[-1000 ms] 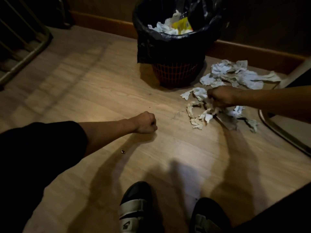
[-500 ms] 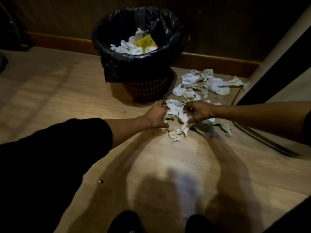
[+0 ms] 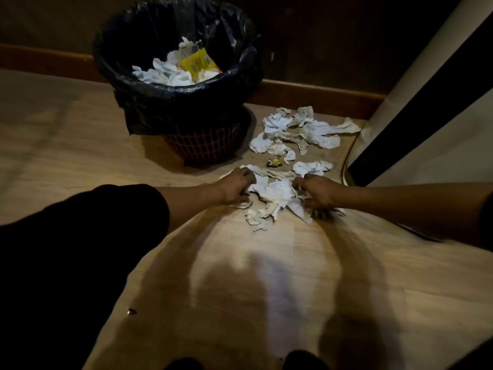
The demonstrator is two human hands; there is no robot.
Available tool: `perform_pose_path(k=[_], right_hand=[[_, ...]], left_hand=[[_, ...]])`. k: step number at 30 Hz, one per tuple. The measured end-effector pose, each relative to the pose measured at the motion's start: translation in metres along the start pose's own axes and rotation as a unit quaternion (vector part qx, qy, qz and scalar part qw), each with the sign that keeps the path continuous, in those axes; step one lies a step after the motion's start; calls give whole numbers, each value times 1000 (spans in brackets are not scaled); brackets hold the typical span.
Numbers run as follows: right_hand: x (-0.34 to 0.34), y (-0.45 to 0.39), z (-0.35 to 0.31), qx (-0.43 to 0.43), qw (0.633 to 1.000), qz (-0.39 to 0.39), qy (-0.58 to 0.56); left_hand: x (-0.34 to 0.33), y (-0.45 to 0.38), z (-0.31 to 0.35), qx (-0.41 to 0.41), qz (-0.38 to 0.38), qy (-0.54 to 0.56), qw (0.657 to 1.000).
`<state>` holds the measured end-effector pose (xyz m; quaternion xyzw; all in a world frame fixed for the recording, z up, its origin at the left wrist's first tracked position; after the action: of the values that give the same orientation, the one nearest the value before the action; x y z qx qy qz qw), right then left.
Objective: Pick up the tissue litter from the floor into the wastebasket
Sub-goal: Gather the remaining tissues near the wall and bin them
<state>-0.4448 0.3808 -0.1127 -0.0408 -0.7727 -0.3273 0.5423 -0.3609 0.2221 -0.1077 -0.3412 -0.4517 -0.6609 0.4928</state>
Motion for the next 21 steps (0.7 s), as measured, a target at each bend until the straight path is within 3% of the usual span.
perform_pose_path(k=[4, 6, 9, 11, 14, 18, 21], right_hand=[[5, -13, -2, 17, 999, -20, -30], [29, -19, 7, -4, 998, 21, -67], [62, -26, 36, -81, 981, 102, -146], [72, -29, 56, -154, 970, 131, -134], [60, -30, 72, -231, 964, 75, -104], [37, -36, 61, -181, 982, 26, -50], [54, -34, 51, -140, 985, 91, -44]], left_hand=[[3, 20, -13, 38, 48, 77, 995], [0, 29, -17, 69, 48, 109, 990], [-7, 35, -21, 92, 40, 97, 990], [-9, 34, -19, 81, 25, 41, 996], [-7, 34, -19, 83, 22, -4, 996], [8, 32, -19, 71, 81, -30, 994], [15, 34, -26, 106, 99, -10, 989]])
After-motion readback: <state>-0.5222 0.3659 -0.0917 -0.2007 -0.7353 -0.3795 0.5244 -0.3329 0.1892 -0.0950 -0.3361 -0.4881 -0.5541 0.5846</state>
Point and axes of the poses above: each hand's wrist, its own y-axis away from the middle knuckle, its own x-axis out of the back of the hand, z = x × y, the point moved 10 cm from there along -y, towards the middle knuckle, and after that the axes turned 2 degrees about z, right-handed, at the moved point
